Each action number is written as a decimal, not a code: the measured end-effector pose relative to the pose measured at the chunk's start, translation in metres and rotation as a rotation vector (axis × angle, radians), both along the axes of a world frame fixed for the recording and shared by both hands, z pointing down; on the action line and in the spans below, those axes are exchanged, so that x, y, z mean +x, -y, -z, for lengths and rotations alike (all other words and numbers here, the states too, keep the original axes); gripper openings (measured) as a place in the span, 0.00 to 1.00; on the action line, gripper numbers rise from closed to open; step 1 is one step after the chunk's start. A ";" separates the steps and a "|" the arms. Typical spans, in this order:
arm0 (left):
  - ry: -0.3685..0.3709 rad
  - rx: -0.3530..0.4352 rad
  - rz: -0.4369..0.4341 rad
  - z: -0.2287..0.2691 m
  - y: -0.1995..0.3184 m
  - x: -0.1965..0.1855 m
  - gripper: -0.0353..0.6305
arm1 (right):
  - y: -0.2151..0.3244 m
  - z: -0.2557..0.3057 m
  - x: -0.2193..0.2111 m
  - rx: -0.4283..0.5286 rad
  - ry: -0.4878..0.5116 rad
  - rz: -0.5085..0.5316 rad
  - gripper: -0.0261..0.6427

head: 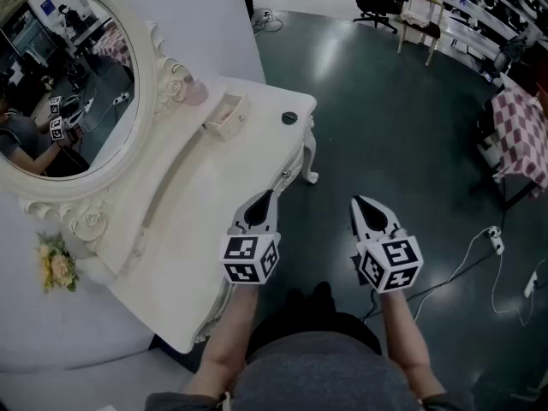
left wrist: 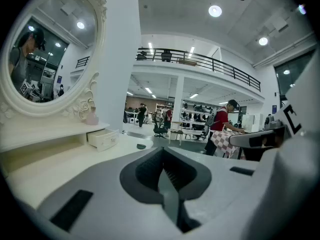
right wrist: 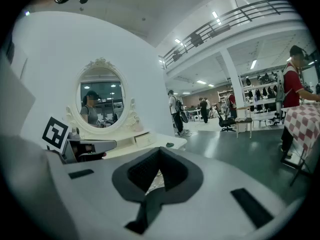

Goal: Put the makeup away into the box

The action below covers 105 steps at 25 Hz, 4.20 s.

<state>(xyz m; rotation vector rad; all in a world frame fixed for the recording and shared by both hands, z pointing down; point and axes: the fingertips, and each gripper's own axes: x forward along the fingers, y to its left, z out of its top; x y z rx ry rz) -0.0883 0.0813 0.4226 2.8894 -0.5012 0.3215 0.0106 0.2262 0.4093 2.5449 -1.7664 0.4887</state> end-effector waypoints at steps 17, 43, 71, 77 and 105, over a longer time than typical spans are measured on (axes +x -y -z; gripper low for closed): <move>0.005 0.028 0.023 0.008 -0.021 0.033 0.06 | -0.018 0.021 0.046 0.094 -0.020 0.036 0.05; 0.018 0.021 0.055 -0.010 0.087 0.111 0.06 | 0.086 0.002 0.121 0.050 0.024 0.110 0.28; 0.018 -0.055 0.100 -0.028 0.230 0.185 0.06 | 0.249 -0.021 0.188 -0.024 0.046 0.210 0.28; 0.033 -0.065 0.187 -0.034 0.243 0.182 0.06 | 0.275 -0.030 0.190 -0.051 0.056 0.318 0.27; 0.068 -0.167 0.564 -0.066 0.265 0.118 0.06 | 0.338 -0.144 0.155 -0.412 0.056 0.738 0.25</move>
